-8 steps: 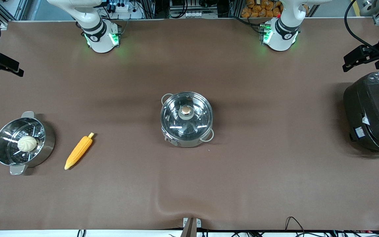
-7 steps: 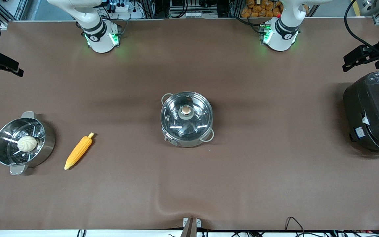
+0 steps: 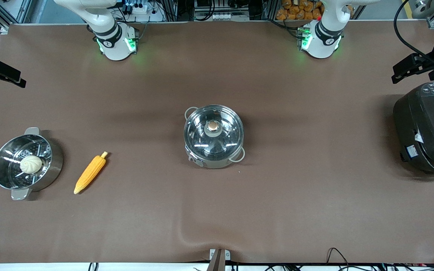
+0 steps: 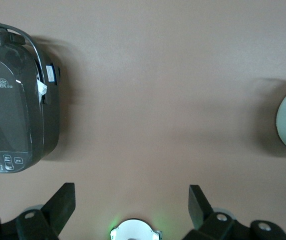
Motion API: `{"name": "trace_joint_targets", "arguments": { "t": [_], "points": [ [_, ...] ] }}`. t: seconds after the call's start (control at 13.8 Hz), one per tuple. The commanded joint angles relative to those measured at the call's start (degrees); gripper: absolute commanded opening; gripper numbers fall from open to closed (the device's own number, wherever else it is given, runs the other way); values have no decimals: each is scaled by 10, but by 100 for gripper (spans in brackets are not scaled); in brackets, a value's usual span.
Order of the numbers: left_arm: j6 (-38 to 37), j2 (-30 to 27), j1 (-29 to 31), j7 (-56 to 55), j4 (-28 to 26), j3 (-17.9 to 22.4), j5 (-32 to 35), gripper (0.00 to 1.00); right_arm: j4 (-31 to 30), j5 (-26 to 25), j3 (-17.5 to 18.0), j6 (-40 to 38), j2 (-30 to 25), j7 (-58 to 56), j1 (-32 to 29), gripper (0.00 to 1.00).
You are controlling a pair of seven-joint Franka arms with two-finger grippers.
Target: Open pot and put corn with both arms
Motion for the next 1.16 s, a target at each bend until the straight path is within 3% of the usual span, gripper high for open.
{"name": "trace_joint_targets", "arguments": {
  "t": [0.0,0.8,1.09],
  "points": [
    [-11,11,1,4,20,-3,13,100,-1,-1,-3,-2,-5,-6,1,100],
    [-6,14,0,12,16,-4,20,100,-1,-1,-3,-2,-5,-6,2,100],
    [1,26,-2,-34,16,-42,13,100,-1,-1,-3,-2,-5,-6,3,100]
  ]
}}
